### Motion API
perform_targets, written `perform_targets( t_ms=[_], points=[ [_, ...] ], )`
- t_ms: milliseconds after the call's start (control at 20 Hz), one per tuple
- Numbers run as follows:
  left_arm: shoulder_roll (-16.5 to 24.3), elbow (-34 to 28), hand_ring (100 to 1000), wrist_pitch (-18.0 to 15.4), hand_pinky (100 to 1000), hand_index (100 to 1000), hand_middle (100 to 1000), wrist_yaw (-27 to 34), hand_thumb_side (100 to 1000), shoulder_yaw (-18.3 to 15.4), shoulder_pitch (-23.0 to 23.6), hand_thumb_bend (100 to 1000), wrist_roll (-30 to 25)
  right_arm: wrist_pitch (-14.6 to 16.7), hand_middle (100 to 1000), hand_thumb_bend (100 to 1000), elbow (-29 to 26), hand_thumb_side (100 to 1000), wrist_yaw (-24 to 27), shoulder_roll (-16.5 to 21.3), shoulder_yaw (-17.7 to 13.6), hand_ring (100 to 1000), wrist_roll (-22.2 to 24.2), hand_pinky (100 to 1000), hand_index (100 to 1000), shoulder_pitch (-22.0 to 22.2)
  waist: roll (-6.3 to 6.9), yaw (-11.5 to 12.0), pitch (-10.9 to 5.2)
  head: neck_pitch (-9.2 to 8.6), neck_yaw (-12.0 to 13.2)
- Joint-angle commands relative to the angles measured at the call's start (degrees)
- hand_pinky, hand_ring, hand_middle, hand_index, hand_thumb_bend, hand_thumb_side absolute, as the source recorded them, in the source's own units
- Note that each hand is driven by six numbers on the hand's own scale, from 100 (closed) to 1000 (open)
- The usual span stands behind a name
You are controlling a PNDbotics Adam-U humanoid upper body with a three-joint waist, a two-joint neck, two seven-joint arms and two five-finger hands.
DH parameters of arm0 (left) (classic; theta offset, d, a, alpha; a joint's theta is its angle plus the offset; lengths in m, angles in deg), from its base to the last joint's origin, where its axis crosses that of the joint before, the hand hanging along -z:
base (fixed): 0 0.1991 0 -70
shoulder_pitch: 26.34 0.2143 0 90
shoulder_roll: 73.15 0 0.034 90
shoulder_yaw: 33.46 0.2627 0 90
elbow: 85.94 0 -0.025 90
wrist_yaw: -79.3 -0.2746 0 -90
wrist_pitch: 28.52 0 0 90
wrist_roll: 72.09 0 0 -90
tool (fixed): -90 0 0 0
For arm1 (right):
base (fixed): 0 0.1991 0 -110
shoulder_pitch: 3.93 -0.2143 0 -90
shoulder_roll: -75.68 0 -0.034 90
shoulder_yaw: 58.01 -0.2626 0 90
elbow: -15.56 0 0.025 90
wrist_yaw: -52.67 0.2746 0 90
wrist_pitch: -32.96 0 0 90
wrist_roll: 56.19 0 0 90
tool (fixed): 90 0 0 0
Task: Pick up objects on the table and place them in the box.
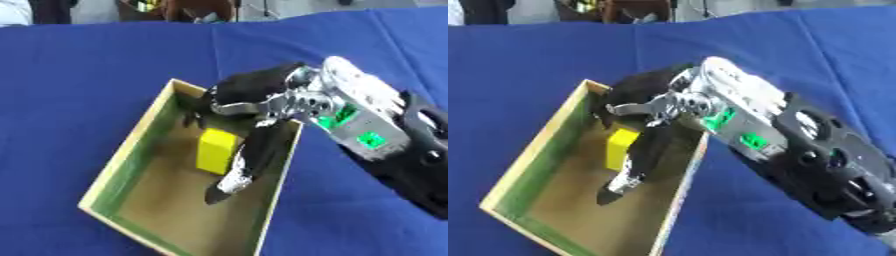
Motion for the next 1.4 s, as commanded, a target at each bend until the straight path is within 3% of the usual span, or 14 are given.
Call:
perform_targets(
  t_ms=[50,200,300,450,500,550,750,850,1250,1400],
  points=[
    [1.3,-1.0,710,0.0,578,761,722,0.2,1000,-0.4,-0.4,100,0.0,-1.3,755,608,-4.6,801,1.7,2.4,-4.3,889,-0.1,783,926,-0.6,0.23,0.0,-1.74,0.68,0.4],
    [1.3,-1.0,710,0.1,578,762,723,0.1,1000,-0.5,-0.2,100,0.2,-3.6,747,550,-10.0,832,3.3,4.1,-9.4,878,-2.3,776,915,0.1,0.41,-0.2,-2.03,1.21,1.0],
    [1.3,-1.0,711,0.1,578,762,723,0.0,1000,-0.5,0.0,100,0.2,-4.3,740,398,-11.7,902,4.6,5.0,-12.6,870,-6.7,772,907,0.2,0.53,-0.4,-2.22,1.48,1.5],
    [1.4,-1.0,711,0.1,578,762,723,0.0,1000,-0.6,0.2,100,0.4,-4.9,707,229,-12.1,880,6.4,6.2,-16.0,859,-15.4,767,884,0.9,0.68,-0.6,-2.44,1.74,2.0],
    [1.4,-1.0,711,0.1,578,762,723,-0.1,1000,-0.7,0.3,100,0.4,-5.5,699,119,-12.1,853,7.6,6.6,-17.0,855,-18.6,766,886,1.3,0.73,-0.7,-2.51,1.90,2.2],
    [1.4,-1.0,712,0.1,578,762,723,-0.1,1000,-0.7,0.4,100,0.5,-6.2,688,100,-12.2,833,9.0,7.0,-17.9,849,-21.8,760,877,1.8,0.79,-0.8,-2.57,2.05,2.4],
    [1.4,-1.0,712,0.2,578,763,723,-0.2,1000,-0.8,0.6,100,0.7,-7.9,680,100,-12.2,823,15.0,8.3,-20.8,844,-33.6,753,864,3.9,0.97,-1.1,-2.72,2.31,2.9],
    [1.4,-1.0,712,0.2,578,763,724,-0.2,1000,-0.9,0.7,100,0.7,-8.2,682,100,-12.2,866,17.5,9.1,-22.2,843,-38.6,751,858,4.7,1.05,-1.2,-2.80,2.35,3.1],
    [1.4,-1.0,713,0.3,578,764,724,-0.5,1000,-1.1,1.0,100,1.0,-6.1,690,100,-12.2,998,24.7,12.6,-27.6,834,-55.2,740,845,8.4,1.44,-1.4,-2.87,3.39,3.6],
    [1.4,-1.0,713,0.3,577,764,724,-0.5,1000,-1.1,1.1,100,1.0,-4.7,697,100,-12.2,1000,26.9,13.5,-29.3,834,-61.4,753,852,9.8,1.70,-1.5,-2.84,4.19,3.9]
  ],
)
